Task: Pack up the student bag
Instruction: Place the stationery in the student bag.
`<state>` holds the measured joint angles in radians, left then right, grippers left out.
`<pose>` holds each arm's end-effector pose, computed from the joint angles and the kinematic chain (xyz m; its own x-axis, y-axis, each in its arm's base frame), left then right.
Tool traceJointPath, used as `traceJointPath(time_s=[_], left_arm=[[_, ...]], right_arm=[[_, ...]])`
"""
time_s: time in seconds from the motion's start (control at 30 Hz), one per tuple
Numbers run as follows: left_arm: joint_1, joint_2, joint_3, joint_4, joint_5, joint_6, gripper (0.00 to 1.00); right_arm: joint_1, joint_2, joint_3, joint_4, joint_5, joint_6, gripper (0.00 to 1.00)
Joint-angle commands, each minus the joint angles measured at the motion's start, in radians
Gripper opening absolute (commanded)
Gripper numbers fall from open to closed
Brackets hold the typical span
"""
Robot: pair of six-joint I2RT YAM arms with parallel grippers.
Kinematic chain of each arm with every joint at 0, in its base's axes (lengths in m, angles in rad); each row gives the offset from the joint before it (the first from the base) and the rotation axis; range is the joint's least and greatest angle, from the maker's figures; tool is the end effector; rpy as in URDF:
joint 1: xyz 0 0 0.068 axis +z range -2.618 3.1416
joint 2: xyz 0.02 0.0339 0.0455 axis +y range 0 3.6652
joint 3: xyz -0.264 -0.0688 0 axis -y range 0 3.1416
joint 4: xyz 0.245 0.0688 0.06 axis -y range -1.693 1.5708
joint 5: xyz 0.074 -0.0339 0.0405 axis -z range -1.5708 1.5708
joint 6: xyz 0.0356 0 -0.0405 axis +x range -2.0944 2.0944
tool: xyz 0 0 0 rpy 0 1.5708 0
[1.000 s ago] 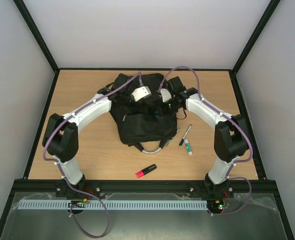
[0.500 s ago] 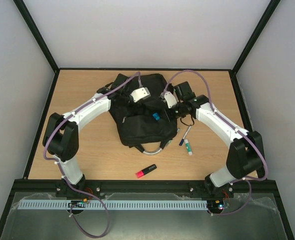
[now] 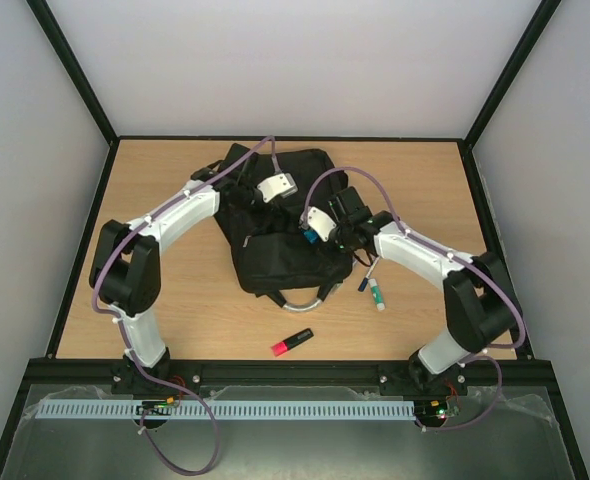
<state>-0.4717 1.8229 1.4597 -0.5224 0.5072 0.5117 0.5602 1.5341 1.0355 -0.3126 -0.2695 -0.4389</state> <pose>0.3509 -0.1984 0.2568 -0.2728 0.6197 -0.7359 0.9228 0.3849 -0.0181 0.2735 0.1827 0.2343 -0.2724 -0.6544 -0.7054 -0.8653 0.4873 -0.1179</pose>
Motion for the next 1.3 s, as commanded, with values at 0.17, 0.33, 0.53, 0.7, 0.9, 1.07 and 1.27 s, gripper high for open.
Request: traceJointPath(time_s=[0.17, 0.33, 0.53, 0.7, 0.9, 1.07, 1.27], left_arm=[[0.007, -0.002, 0.050, -0.042, 0.111, 0.002, 0.05], [0.008, -0.002, 0.045, -0.042, 0.109, 0.003, 0.05], [0.008, 0.000, 0.039, -0.050, 0.106, 0.009, 0.05], [0.008, 0.004, 0.034, -0.065, 0.104, 0.021, 0.06], [0.011, 0.010, 0.026, -0.080, 0.095, 0.033, 0.06], [0.020, 0.024, 0.040, -0.077, 0.103, 0.022, 0.06], [0.024, 0.055, 0.060, -0.084, 0.126, -0.001, 0.07]], right_arm=[[0.007, 0.128, 0.132, 0.376, 0.432, 0.082, 0.01], [0.007, 0.084, 0.170, 0.245, 0.269, 0.169, 0.05], [0.009, -0.032, 0.078, 0.096, 0.091, 0.160, 0.14], [0.009, -0.097, 0.032, 0.010, 0.049, 0.101, 0.14], [0.012, -0.140, 0.008, -0.186, -0.120, -0.097, 0.19], [0.025, -0.157, 0.001, -0.305, -0.155, -0.202, 0.28], [0.123, -0.156, -0.045, -0.313, -0.108, -0.273, 0.37]])
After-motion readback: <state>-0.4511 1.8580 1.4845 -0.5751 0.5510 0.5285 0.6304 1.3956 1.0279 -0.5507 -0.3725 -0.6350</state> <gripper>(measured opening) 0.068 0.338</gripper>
